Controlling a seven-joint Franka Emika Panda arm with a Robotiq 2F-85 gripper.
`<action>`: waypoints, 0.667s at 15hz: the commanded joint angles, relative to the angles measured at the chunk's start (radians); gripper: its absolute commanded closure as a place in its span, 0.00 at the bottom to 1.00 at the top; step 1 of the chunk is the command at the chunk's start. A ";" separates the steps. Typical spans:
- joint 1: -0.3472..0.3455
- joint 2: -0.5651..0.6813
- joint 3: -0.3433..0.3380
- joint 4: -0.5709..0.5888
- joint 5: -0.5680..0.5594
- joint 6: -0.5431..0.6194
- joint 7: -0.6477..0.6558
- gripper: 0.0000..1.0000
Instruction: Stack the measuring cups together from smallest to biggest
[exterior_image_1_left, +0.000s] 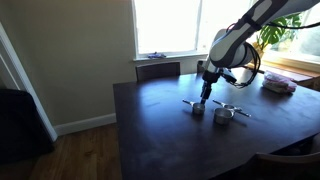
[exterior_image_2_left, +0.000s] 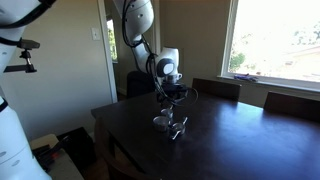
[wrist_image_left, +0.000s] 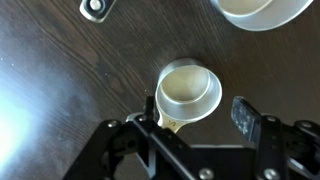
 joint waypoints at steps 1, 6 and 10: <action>0.048 0.011 -0.037 0.019 -0.007 -0.029 0.020 0.00; 0.100 0.046 -0.080 0.053 -0.031 -0.019 0.061 0.00; 0.134 0.086 -0.110 0.092 -0.058 -0.006 0.094 0.00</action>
